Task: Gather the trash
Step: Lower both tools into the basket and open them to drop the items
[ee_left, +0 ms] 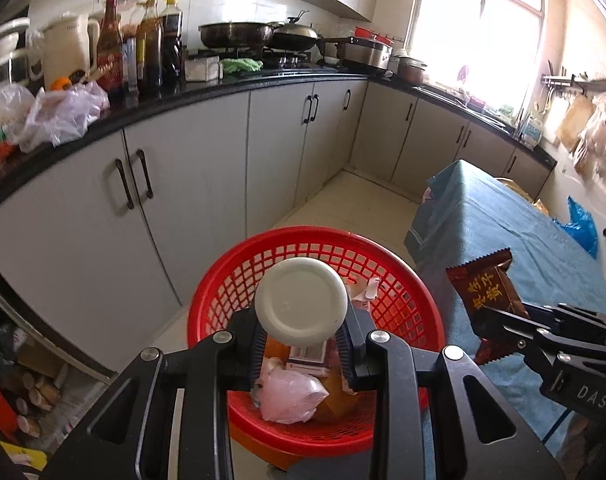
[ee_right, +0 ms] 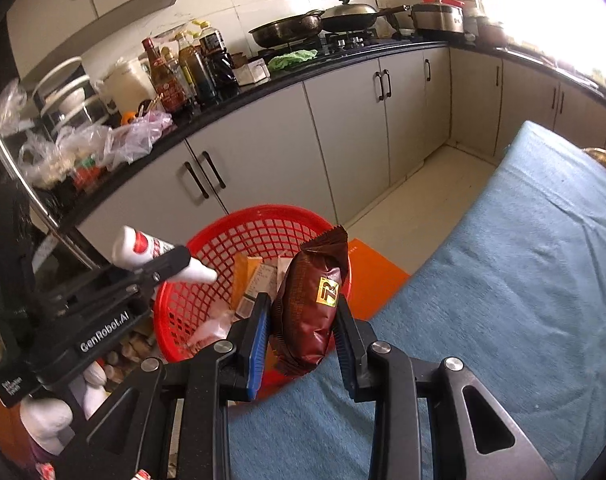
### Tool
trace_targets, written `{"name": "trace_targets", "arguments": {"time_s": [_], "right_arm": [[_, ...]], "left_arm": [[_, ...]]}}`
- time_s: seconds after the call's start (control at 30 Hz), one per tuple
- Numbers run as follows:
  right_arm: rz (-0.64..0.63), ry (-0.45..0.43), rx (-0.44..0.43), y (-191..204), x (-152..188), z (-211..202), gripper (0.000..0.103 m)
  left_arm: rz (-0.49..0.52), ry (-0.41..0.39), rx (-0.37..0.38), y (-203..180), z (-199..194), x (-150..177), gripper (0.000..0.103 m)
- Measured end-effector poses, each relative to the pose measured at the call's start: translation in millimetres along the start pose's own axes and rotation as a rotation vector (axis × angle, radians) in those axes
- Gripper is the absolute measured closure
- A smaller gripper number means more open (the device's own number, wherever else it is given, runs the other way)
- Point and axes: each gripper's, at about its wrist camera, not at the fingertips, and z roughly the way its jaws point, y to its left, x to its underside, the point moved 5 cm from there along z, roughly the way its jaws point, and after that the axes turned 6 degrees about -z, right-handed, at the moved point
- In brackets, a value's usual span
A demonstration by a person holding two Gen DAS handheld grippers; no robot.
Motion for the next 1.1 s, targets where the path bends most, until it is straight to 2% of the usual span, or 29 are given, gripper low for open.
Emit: {"name": "trace_targets", "arguments": {"time_s": [0.33, 0.6, 1.1], "right_arm": [[0.017, 0.004, -0.055, 3, -1, 15, 0.070], [0.020, 0.014, -0.062, 4, -1, 25, 0.070], [0.011, 0.017, -0.054, 5, -2, 39, 0.070]], "left_arm": [[0.037, -0.015, -0.034, -6, 4, 5, 0.074], [0.051, -0.022, -0.062, -6, 6, 7, 0.074], [0.030, 0.004, -0.065, -1, 20, 9, 0.074]]}}
